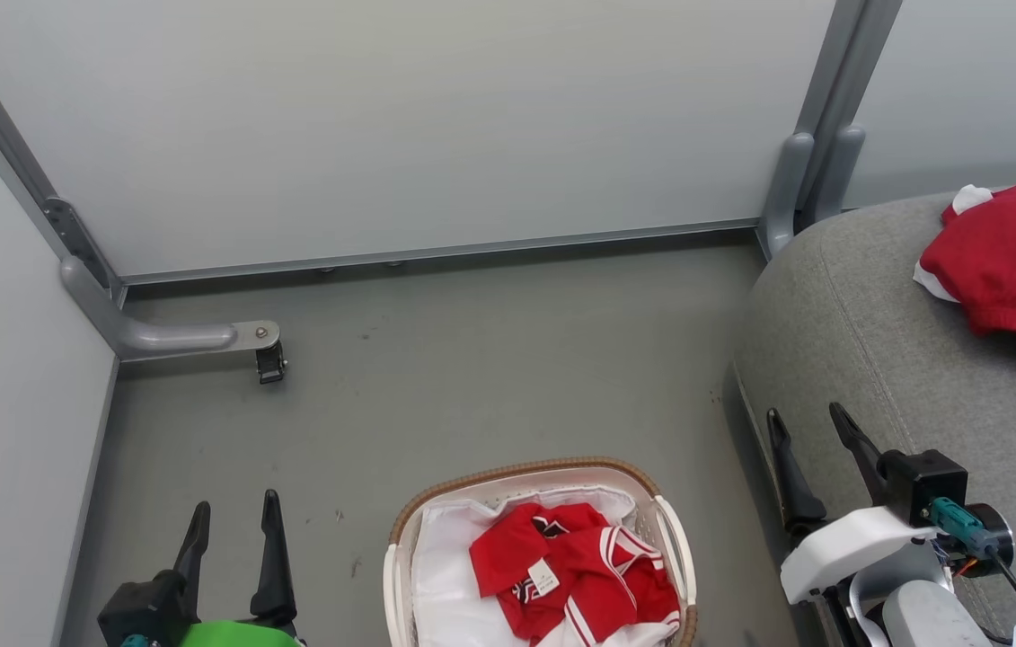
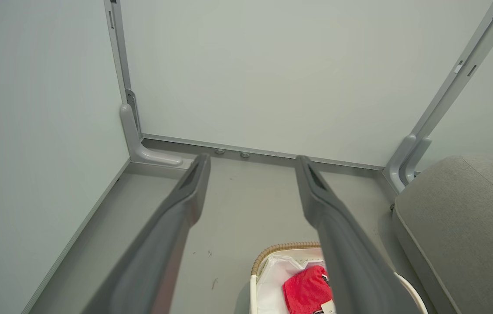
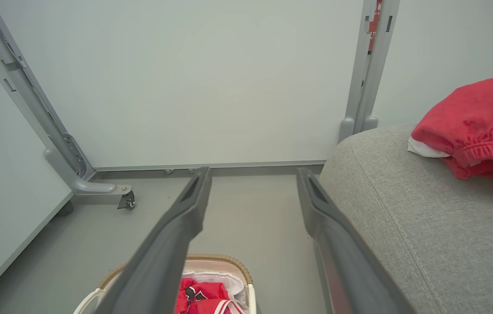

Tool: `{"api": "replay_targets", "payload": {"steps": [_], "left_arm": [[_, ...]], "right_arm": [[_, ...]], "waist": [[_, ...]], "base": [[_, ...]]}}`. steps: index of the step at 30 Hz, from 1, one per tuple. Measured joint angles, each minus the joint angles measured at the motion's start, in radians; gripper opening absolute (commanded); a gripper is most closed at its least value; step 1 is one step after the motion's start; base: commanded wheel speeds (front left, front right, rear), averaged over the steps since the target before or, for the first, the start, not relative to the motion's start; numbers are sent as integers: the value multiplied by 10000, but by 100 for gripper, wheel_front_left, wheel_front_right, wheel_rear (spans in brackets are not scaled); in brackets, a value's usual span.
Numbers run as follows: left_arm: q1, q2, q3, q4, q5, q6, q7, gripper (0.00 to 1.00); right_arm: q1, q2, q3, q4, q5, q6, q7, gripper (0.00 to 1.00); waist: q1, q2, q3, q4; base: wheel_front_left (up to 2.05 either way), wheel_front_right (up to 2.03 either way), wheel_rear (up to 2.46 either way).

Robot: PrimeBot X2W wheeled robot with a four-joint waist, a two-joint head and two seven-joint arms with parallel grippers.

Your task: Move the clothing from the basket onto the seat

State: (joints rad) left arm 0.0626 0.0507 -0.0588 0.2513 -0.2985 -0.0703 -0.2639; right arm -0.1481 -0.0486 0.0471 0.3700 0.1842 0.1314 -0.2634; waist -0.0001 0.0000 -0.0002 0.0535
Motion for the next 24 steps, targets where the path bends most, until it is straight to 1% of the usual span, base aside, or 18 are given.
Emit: {"api": "replay_targets", "payload": {"steps": [24], "left_arm": [[-5, -2, -199, 0, 46, -2, 0, 100]], "right_arm": [[0, 0, -115, 0, -161, 0, 0, 100]], "waist": [[0, 0, 83, -71]], "base": [[0, 0, 0]]}}
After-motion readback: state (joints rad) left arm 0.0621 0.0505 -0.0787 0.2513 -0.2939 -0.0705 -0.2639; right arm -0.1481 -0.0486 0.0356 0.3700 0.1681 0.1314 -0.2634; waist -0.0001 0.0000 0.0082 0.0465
